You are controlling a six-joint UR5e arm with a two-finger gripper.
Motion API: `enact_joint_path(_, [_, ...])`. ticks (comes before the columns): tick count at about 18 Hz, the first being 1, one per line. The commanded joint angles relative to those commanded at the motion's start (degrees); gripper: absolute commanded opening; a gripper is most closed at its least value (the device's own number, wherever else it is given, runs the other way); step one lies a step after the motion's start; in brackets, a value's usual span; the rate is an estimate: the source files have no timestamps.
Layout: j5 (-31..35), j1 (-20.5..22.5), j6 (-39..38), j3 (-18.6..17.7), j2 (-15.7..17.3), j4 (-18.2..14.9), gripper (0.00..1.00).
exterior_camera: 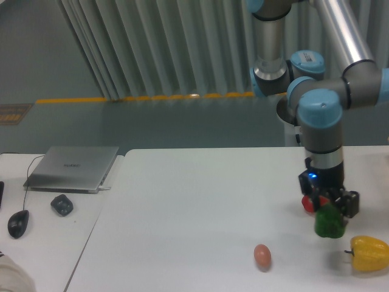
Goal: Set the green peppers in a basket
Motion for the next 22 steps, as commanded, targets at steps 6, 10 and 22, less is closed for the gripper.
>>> enact_joint_path(6, [-0.2,8.3,11.3,-0.1,1.1,-1.0,0.44])
enact_joint_path(10, [-3.4,14.3,19.5,-0.1,1.1,-1.3,0.44])
enact_joint_path(22, [-7.6,25.8,38.1,-0.1,-1.2,-1.8,0.48])
